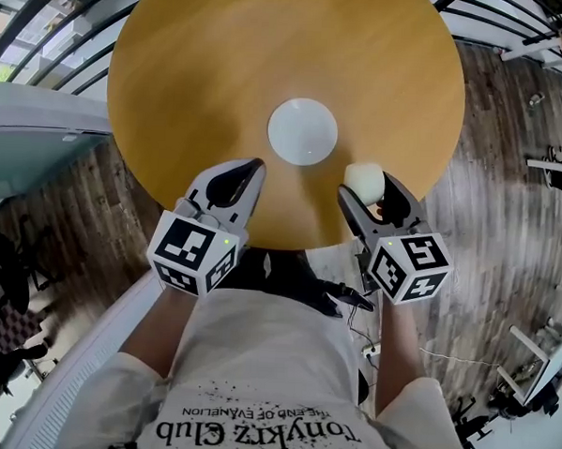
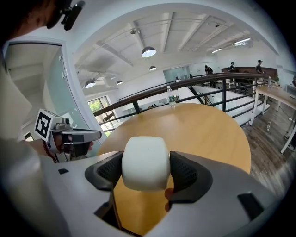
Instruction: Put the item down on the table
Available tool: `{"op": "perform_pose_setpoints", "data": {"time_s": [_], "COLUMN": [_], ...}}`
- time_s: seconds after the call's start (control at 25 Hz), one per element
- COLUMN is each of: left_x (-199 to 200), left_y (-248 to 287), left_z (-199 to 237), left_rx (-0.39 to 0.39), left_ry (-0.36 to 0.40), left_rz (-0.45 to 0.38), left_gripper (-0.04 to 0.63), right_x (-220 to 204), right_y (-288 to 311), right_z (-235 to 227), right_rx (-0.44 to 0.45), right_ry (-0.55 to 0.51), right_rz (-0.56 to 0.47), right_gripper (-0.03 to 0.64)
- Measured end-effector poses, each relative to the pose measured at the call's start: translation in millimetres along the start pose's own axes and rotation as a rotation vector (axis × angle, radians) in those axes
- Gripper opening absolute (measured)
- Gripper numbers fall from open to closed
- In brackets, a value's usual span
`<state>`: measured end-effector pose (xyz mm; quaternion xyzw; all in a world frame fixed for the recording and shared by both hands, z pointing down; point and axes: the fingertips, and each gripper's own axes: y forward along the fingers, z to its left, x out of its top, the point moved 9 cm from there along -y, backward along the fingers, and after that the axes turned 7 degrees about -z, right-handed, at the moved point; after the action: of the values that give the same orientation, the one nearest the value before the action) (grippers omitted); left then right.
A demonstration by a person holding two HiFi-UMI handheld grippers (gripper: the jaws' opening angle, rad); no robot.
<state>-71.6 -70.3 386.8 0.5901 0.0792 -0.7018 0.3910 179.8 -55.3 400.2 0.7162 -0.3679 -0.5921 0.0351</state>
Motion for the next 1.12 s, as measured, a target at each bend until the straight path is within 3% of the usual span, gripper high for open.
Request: {"op": "perform_pose_setpoints", "data": {"time_s": [0.48, 1.12], "left_x": [-4.6, -16.4], "left_y": [14.9, 18.6], "left_z": [21.0, 50.2], "left_rx": [0.004, 0.022], "left_ry": [0.032, 0.008], "left_rz": [0.035, 0.062], "left_gripper": [0.025, 0.025], "right_x": [-8.6, -21.6], "right_y": [47.9, 108.3], "right_z": [-2.6, -6.7], "right_rx": [0.018, -0.01], "right_ry": [-0.033, -0.088], "right_rz": [0.071, 0.145], "right_gripper": [0.319, 0.319]}}
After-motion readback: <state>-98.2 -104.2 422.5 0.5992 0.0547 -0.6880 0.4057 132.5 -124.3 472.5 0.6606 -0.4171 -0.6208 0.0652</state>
